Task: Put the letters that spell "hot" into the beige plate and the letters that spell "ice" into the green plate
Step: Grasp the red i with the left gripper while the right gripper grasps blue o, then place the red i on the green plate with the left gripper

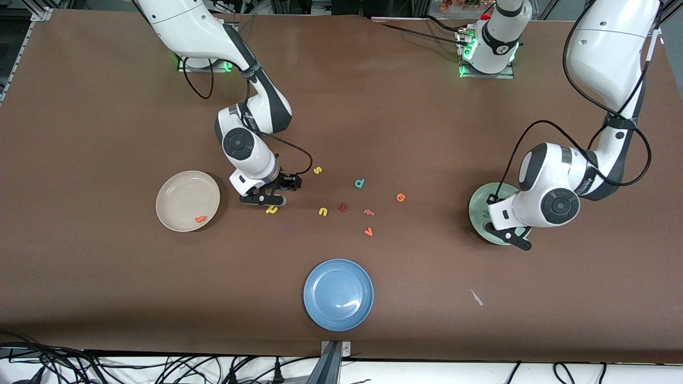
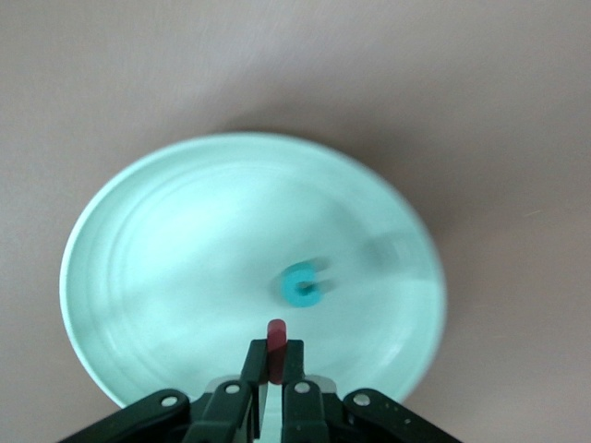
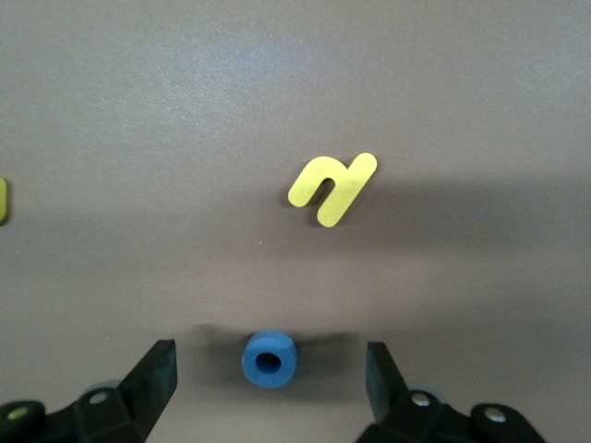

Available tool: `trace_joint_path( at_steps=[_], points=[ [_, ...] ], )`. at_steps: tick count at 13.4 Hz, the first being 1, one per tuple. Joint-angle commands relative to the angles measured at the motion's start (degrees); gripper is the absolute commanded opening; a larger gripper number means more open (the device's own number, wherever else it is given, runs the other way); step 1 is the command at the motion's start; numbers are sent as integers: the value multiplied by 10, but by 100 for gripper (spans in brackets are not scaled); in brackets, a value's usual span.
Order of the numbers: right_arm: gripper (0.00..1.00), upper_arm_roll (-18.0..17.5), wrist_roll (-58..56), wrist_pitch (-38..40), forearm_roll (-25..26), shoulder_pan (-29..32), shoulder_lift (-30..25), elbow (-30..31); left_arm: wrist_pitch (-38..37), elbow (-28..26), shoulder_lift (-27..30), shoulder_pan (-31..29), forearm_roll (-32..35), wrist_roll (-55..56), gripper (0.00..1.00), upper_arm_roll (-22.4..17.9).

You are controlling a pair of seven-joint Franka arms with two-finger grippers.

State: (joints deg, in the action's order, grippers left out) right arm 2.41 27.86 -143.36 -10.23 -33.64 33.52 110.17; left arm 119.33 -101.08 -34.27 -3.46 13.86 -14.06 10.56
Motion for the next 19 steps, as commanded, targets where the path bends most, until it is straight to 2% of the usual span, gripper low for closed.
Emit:
trace_joint_path(
  at_steps=[1, 3, 4, 5, 6, 7, 9, 11, 13, 16, 19],
  points=[
    [81, 5, 36, -1, 24, -13, 8, -10, 60, -82, 35, -24, 30, -8, 0, 8],
    [76, 4, 43, 0, 27, -14, 9, -10, 64, -102, 42, -27, 30, -8, 0, 9],
    [75, 4, 45, 1, 28, -15, 9, -10, 65, -104, 41, -30, 30, -9, 25, 9],
    [73, 5, 45, 1, 27, -18, 9, -10, 65, -102, 41, -42, 30, -16, 69, 12],
    [71, 5, 45, 1, 28, -18, 9, -10, 61, -98, 43, -44, 29, -35, 100, 13],
    [66, 5, 44, 2, 28, -18, 9, -10, 59, -97, 50, -44, 22, -51, 100, 13],
    [64, 5, 44, 2, 38, -17, 10, -10, 44, -91, 69, -38, 22, -56, 100, 21],
    [60, 5, 44, 2, 47, -17, 12, -11, -7, -50, 69, -36, 20, -46, 100, 67],
    [58, 5, 44, 2, 48, -16, 15, -18, -31, -26, 69, -30, -21, -5, 100, 95],
    [53, 5, 45, 2, 48, -17, 17, -21, -29, -14, 58, 7, -29, 53, 100, 100],
    [49, 5, 46, 2, 47, -17, 18, -22, -24, 11, 38, 79, -30, 125, 100, 100]
  ],
)
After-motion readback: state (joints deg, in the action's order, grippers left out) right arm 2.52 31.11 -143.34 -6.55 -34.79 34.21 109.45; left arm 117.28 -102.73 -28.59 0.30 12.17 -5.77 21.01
